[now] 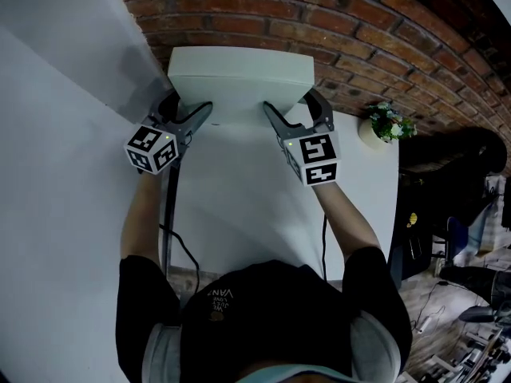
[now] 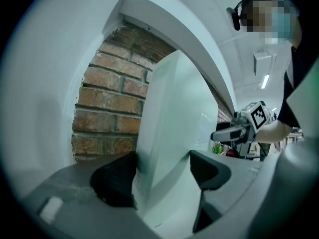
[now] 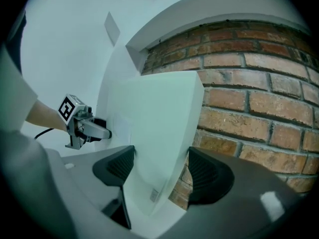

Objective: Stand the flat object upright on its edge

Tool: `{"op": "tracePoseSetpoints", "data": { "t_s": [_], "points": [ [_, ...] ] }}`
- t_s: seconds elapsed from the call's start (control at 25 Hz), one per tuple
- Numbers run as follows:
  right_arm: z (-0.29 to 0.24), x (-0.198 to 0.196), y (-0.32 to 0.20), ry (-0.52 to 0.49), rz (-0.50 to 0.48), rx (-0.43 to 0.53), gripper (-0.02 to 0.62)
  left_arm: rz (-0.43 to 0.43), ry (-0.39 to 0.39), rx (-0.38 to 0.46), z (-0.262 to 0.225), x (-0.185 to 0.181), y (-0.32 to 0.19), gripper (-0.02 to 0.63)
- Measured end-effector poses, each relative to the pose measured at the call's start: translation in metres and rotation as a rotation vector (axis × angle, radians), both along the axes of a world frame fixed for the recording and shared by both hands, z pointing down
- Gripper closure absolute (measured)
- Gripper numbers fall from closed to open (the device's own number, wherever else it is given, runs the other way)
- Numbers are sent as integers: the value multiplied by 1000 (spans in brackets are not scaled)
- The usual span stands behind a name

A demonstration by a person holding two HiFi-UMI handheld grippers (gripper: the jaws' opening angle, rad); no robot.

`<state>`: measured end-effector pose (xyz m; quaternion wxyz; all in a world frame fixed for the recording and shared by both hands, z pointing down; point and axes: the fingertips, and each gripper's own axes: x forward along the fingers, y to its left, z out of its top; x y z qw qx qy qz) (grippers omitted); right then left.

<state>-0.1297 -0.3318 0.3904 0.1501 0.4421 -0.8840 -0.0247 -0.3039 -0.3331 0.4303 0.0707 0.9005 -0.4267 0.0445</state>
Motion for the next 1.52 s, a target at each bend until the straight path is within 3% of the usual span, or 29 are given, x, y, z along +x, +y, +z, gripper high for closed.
{"op": "tracePoseSetpoints", "data": {
  "t_s": [0.92, 1.08, 1.52],
  "points": [
    [34, -18, -40, 1, 8, -40, 265, 15, -25, -39, 41, -16, -45, 256],
    [34, -20, -45, -15, 10, -32, 272, 29, -54, -47, 47, -16, -53, 255],
    [38, -17, -62, -61, 43, -35, 270, 30, -41, -48, 51, -15, -73, 258]
  ]
}}
